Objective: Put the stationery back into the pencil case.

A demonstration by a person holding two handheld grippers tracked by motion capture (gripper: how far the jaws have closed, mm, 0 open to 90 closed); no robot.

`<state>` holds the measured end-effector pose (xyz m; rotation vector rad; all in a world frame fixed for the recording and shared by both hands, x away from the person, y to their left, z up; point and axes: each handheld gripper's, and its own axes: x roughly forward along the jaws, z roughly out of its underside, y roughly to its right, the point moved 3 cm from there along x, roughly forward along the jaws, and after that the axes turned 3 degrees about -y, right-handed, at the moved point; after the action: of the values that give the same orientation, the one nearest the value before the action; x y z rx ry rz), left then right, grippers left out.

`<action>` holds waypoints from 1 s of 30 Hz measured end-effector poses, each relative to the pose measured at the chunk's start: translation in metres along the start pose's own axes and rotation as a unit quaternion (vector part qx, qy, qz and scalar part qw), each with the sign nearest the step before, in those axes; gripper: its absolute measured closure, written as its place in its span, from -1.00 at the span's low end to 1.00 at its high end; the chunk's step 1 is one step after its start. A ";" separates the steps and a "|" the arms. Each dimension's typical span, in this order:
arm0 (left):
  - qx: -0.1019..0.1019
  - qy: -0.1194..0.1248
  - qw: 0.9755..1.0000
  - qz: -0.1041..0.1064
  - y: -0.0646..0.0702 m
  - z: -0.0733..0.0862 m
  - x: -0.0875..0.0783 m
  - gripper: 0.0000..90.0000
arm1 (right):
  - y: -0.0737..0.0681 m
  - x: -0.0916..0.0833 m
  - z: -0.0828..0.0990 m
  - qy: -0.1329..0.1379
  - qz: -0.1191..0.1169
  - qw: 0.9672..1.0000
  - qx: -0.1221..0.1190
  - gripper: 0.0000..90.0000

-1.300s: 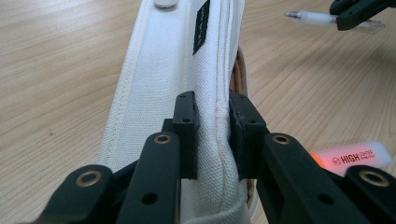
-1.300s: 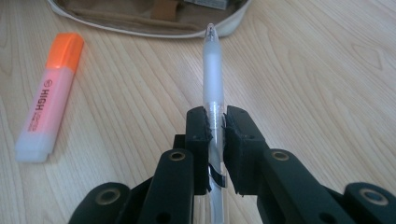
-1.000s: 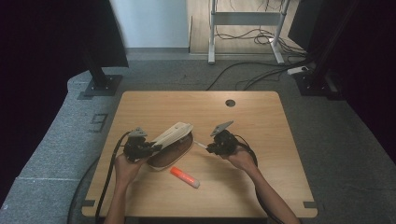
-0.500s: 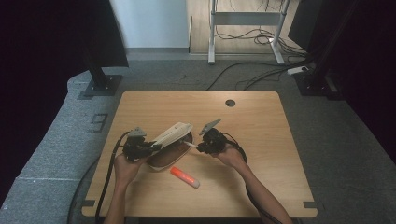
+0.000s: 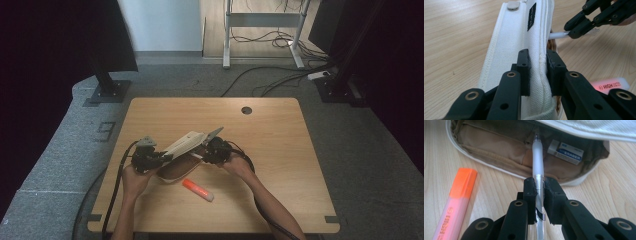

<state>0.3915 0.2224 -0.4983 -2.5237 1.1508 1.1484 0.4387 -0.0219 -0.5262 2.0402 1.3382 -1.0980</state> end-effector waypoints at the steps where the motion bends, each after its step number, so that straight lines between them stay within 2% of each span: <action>1: 0.000 0.000 1.000 0.000 0.000 0.000 0.000 0.67 | 0.000 0.002 -0.002 -0.001 0.001 1.000 0.000 0.74; 13: 0.000 0.003 1.000 0.004 0.001 -0.001 0.000 0.67 | -0.007 0.022 -0.022 -0.006 0.001 1.000 -0.008 0.74; 18: 0.000 0.002 1.000 0.005 0.001 -0.001 0.000 0.67 | -0.009 0.031 -0.032 0.000 0.004 1.000 -0.016 0.74; 30: 0.003 0.000 1.000 0.005 0.003 -0.002 0.001 0.67 | -0.017 0.048 -0.045 0.010 0.001 1.000 -0.020 0.73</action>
<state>0.3912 0.2194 -0.4967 -2.5161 1.1663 1.1454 0.4502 0.0442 -0.5389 2.0279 1.3562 -1.0441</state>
